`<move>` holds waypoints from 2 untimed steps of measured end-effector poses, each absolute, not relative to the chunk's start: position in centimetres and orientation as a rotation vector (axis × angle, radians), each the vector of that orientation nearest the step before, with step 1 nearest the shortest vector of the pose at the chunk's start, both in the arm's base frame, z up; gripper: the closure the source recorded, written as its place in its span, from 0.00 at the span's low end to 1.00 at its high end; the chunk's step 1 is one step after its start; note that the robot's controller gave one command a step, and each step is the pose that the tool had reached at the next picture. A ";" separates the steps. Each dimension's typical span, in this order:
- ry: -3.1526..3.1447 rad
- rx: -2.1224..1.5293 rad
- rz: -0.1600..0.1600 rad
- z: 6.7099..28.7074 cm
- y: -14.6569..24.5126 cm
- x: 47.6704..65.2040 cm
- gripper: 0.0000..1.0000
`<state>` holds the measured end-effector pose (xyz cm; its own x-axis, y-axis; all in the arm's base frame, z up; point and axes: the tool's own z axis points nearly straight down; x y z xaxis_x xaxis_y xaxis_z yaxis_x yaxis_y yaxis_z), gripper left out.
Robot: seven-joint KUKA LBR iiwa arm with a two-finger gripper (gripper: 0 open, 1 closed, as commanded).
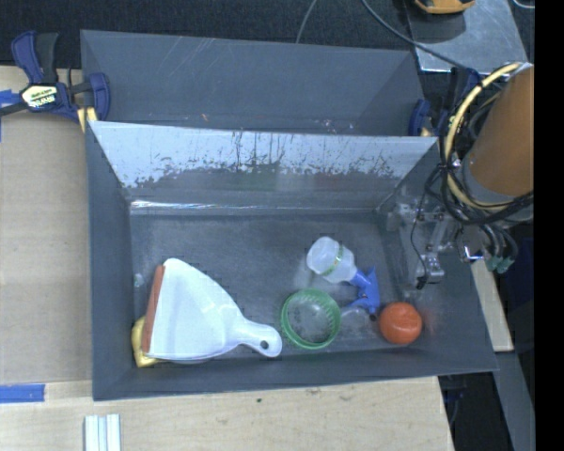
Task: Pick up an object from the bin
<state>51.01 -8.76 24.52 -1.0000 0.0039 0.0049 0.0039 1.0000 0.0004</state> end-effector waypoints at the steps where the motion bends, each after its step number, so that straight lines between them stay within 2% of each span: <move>1: -3.141 -0.034 0.000 15.8 -8.0 61.1 0.00; 2: -3.153 -0.143 0.000 10.0 -4.9 61.2 0.00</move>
Offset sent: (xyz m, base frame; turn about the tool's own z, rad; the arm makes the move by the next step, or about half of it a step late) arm 0.0985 0.0070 -0.0829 0.0191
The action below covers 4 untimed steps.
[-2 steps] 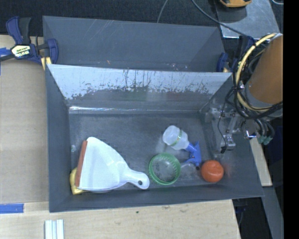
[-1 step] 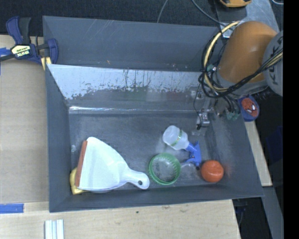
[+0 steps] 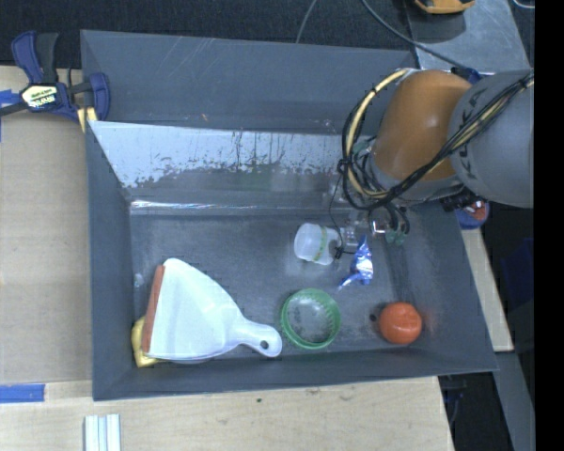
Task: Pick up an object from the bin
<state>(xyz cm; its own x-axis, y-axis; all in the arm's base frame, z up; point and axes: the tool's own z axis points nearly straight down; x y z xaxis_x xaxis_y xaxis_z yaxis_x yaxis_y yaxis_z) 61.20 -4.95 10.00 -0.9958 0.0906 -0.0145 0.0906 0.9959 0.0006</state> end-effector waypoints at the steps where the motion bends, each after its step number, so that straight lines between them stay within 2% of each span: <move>1: 3.120 0.176 0.000 7.2 -2.3 62.2 0.00; 2: 3.120 0.175 0.000 7.1 -2.4 62.2 1.00; 3: 3.114 -0.134 0.002 7.2 7.5 62.8 1.00; 4: 3.107 -0.043 0.004 9.2 7.5 62.8 1.00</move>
Offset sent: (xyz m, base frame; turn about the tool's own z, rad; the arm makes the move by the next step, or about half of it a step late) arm 0.0083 0.0264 -0.0300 0.0239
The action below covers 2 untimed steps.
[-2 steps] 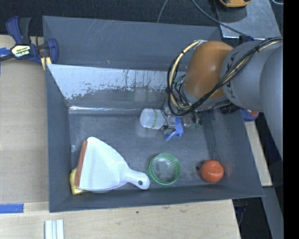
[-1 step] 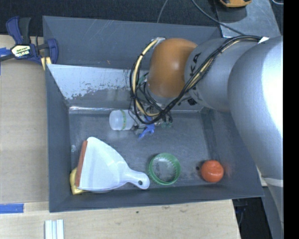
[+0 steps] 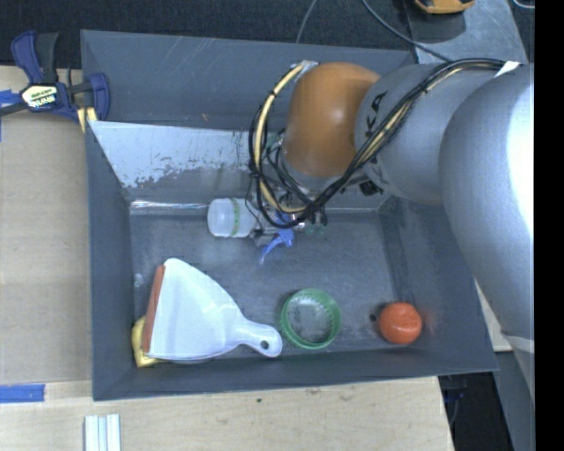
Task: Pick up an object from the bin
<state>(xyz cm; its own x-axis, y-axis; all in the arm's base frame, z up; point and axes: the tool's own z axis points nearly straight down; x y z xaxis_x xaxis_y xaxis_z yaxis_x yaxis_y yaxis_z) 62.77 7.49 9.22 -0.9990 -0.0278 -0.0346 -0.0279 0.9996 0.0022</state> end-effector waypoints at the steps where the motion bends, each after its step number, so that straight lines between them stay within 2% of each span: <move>1: 3.095 -0.056 0.006 13.9 8.1 62.5 1.00; 2: 3.082 -0.051 0.010 26.4 10.1 60.7 1.00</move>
Offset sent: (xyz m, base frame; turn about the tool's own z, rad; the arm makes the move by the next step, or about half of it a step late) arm -0.0046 0.0061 0.0433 -0.0059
